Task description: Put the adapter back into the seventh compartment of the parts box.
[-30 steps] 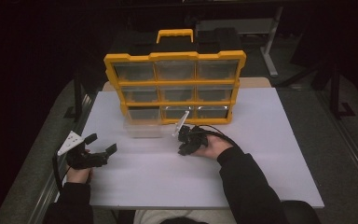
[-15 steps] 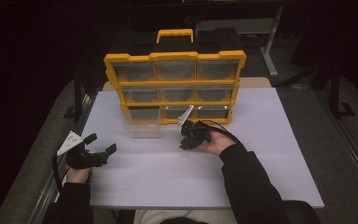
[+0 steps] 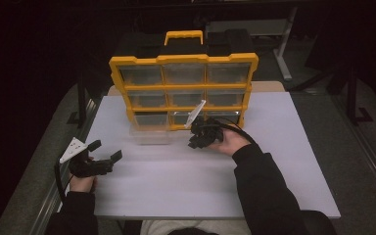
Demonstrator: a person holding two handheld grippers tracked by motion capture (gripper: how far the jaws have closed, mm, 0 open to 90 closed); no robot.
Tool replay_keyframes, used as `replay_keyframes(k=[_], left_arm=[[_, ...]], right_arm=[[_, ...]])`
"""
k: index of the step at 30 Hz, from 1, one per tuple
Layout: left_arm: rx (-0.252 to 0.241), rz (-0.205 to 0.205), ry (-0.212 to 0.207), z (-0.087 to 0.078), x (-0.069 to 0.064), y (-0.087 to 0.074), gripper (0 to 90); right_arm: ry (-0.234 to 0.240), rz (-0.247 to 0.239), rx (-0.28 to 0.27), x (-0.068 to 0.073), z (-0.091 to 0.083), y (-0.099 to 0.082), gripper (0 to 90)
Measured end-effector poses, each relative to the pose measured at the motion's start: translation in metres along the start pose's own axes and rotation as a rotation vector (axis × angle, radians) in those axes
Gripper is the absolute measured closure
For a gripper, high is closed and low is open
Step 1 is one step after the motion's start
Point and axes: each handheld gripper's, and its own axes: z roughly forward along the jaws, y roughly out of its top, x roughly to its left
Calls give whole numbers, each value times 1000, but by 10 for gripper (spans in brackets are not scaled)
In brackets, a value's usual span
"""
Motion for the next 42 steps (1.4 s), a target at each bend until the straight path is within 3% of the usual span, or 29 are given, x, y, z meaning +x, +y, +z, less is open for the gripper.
replay_keyframes(k=[9,28,42], left_arm=[[1,0,-3,0,0,0,0],[1,0,-5,0,0,0,0],[0,-1,-7,0,0,0,0]], right_arm=[[5,-8,-36,-6,-14,11,753],[-20,-58,-44,-6,-35,45,753],[-24,-66,-58,-13,-41,64,753]])
